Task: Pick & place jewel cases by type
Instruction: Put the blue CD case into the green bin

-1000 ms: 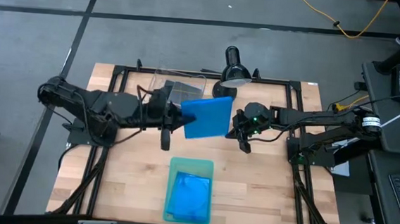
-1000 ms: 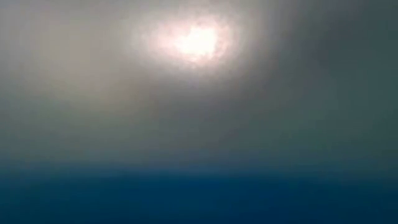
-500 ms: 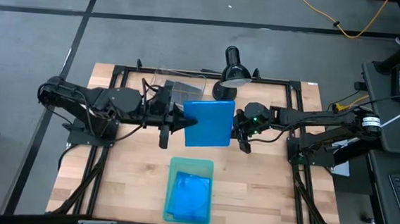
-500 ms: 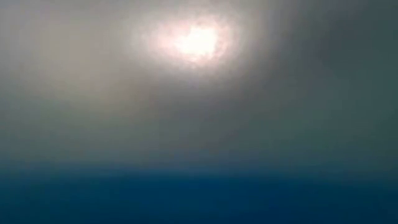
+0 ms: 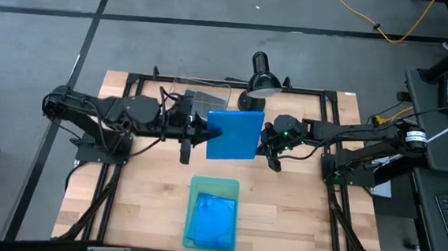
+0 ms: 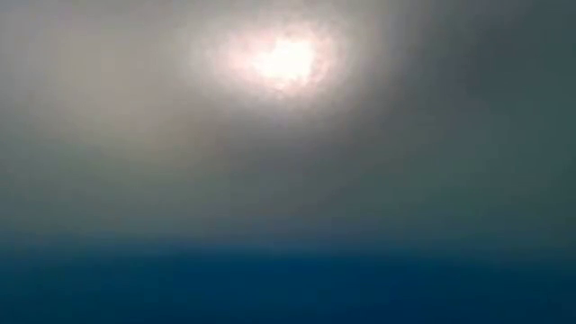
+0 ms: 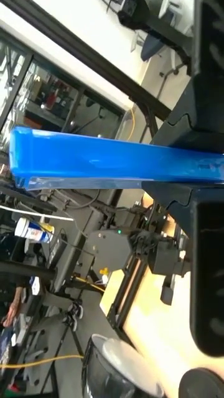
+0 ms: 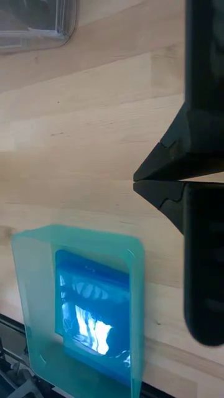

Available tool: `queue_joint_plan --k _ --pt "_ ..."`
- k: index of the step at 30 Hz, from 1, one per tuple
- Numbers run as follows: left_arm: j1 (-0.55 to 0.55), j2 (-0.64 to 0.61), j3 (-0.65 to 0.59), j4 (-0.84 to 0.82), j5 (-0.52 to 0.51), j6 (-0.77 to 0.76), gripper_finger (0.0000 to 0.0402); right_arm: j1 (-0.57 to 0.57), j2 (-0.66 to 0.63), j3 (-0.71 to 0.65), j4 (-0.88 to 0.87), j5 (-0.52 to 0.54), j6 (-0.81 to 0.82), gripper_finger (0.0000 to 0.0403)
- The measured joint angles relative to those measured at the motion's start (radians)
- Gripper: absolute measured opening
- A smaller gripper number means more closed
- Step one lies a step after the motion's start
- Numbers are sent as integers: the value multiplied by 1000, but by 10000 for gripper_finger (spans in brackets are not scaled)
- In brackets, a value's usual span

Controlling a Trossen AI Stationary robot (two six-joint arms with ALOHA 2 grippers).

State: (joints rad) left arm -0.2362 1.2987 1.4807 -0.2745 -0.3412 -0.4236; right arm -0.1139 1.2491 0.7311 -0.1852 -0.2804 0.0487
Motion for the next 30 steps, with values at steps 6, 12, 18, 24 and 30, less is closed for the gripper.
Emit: queue_joint_plan --k 6,12,18,24,30 --pt "36 0 0 -2 0 9 36 0 0 0 0 0 2 6" --pt "56 0 0 -4 2 36 34 0 0 0 0 0 -1 6" --pt "69 0 0 -22 4 109 33 0 0 0 0 1 -24 6" --pt "22 1 0 -97 -18 428 27 0 0 0 0 2 -34 6" --pt "-55 2 0 -162 -171 734 26 0 0 0 -1 25 -35 6"
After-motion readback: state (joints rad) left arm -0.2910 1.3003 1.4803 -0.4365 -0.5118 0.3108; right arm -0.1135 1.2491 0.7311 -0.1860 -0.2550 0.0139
